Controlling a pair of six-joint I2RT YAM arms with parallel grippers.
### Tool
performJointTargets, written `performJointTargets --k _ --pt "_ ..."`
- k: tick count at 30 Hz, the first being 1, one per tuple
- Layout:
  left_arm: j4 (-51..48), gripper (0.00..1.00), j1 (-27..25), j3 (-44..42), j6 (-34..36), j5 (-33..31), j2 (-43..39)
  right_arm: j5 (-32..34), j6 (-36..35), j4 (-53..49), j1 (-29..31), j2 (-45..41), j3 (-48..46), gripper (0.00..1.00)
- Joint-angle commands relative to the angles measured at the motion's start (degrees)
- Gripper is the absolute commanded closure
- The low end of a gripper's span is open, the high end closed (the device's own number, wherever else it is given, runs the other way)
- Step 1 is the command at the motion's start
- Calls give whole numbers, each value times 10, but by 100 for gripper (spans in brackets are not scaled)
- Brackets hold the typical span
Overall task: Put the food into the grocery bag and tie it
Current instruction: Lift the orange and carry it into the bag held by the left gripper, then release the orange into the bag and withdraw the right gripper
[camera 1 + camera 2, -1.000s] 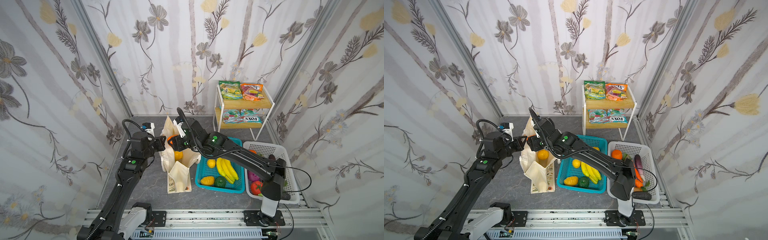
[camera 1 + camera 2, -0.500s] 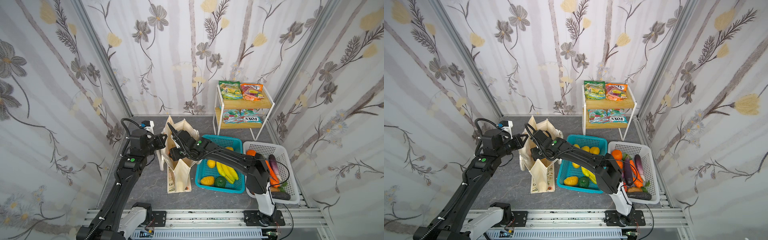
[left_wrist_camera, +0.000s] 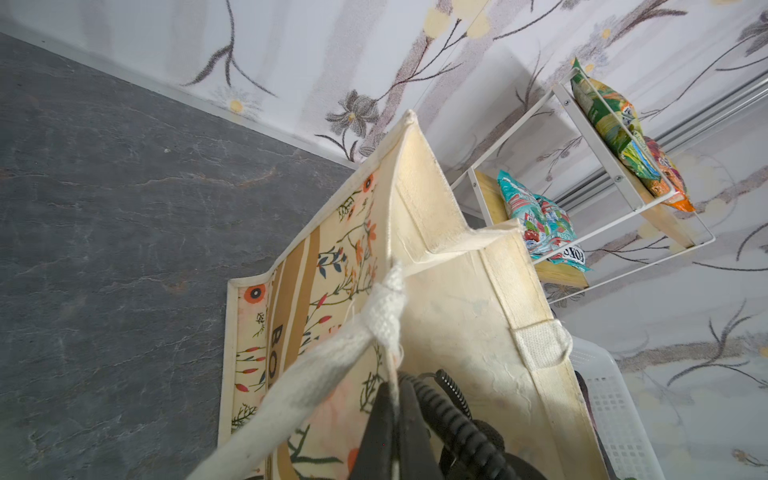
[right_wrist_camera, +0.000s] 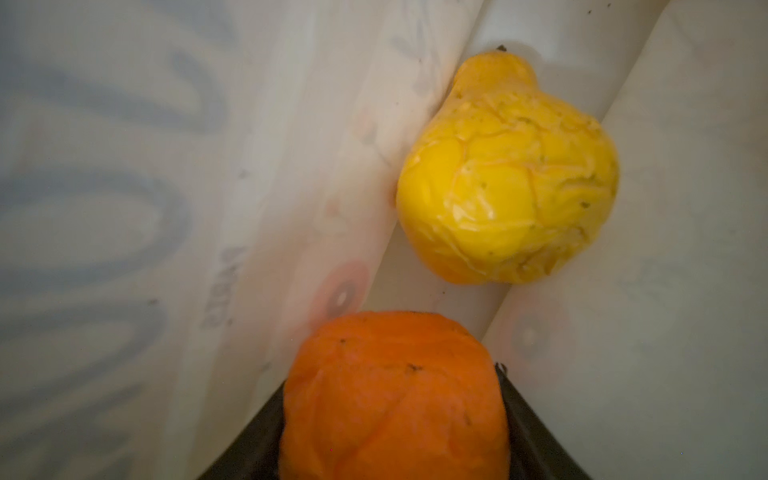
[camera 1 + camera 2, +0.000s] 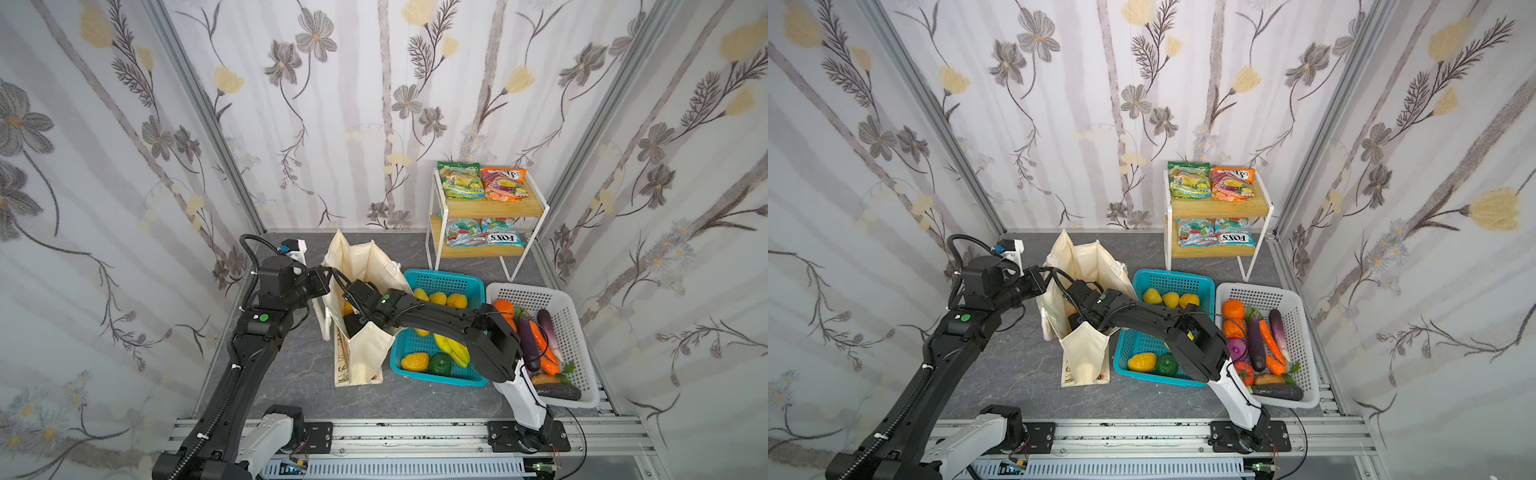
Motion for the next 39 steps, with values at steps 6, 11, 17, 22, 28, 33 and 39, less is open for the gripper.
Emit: performJointTargets --k 6,11,17,22,28,33,39 --pt "23 100 3 -26 45 -31 -4 -15 19 22 -2 30 -2 28" --pt "25 100 3 -39 63 -36 -6 -18 27 30 0 10 -12 12" --pt "29 100 3 -57 70 -52 -13 -13 30 36 0 -27 -10 0" --pt "37 100 3 -72 74 -58 -27 2 31 48 1 -80 -11 0" --pt "42 100 3 -82 73 -60 -31 31 34 53 0 -120 -11 0" --pt "44 100 3 -86 70 -59 -33 36 34 56 -1 -126 -8 0" --pt "46 100 3 -93 71 -62 -37 64 35 114 5 -218 -52 0"
